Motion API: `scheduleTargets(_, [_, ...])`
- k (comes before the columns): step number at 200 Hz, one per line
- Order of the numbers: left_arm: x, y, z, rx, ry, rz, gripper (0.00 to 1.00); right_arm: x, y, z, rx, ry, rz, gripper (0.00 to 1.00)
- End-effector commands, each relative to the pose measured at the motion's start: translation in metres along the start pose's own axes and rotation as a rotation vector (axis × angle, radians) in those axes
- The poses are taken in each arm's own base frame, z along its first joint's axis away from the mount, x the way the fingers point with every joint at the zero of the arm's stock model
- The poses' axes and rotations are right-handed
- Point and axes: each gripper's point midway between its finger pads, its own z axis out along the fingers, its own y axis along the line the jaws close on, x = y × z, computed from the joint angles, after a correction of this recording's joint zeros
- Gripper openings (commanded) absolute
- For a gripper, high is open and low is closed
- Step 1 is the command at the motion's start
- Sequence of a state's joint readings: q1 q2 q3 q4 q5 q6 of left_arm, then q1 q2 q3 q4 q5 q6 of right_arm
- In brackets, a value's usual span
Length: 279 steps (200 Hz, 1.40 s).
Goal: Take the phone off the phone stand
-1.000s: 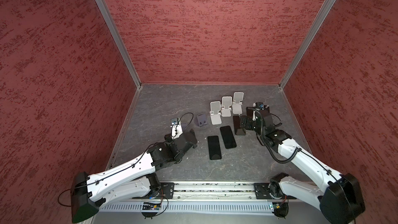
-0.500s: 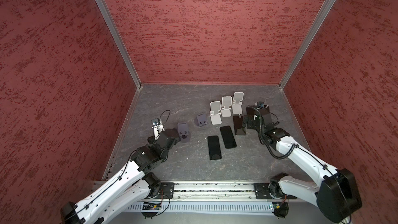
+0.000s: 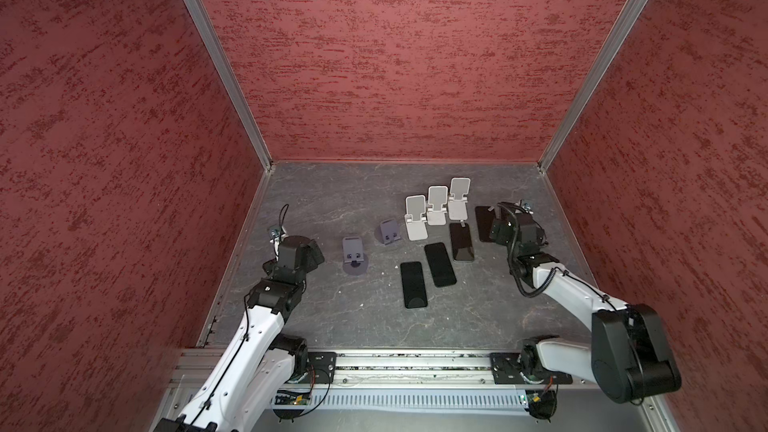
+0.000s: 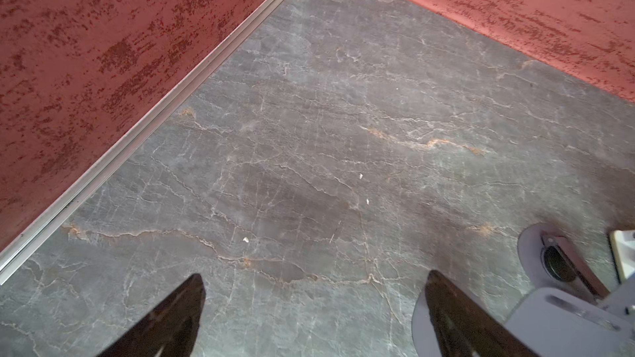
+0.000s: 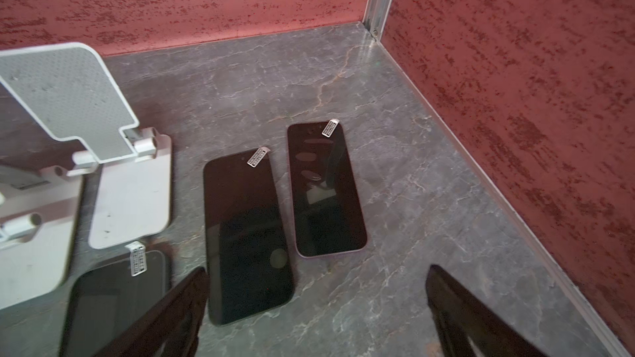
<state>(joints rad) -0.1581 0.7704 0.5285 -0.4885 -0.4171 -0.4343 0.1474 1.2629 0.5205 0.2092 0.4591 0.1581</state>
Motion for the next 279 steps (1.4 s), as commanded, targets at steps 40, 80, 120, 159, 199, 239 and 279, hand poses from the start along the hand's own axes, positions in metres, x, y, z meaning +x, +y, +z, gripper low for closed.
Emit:
scheduleTargets(40, [-0.031, -0.02, 0.023, 0.108, -0.172, 0.026, 0.99, -0.033, -0.01, 0.008, -0.009, -0.324, 0.018, 0.99])
scheduleTargets(80, [-0.051, -0.028, 0.029, 0.148, -0.338, 0.06, 0.99, -0.028, 0.002, 0.03, -0.093, -0.302, 0.001, 0.99])
scheduleTargets(120, [-0.051, -0.042, 0.048, 0.191, -0.419, 0.101, 0.99, -0.029, -0.001, 0.03, -0.119, -0.307, 0.026, 0.99])
scheduleTargets(159, [-0.053, -0.052, 0.067, 0.205, -0.479, 0.158, 1.0, -0.019, -0.002, 0.009, -0.19, -0.388, 0.036, 0.99])
scheduleTargets(199, [-0.048, -0.065, 0.097, 0.241, -0.461, 0.224, 0.99, -0.017, 0.003, 0.011, -0.217, -0.384, 0.023, 0.99])
scheduleTargets(239, [-0.046, -0.06, 0.115, 0.248, -0.4, 0.191, 1.0, -0.018, -0.004, 0.012, -0.182, -0.395, 0.042, 0.99])
scheduleTargets(279, [-0.046, -0.06, 0.115, 0.247, -0.392, 0.188, 0.99, -0.018, -0.004, 0.012, -0.179, -0.394, 0.04, 0.99])
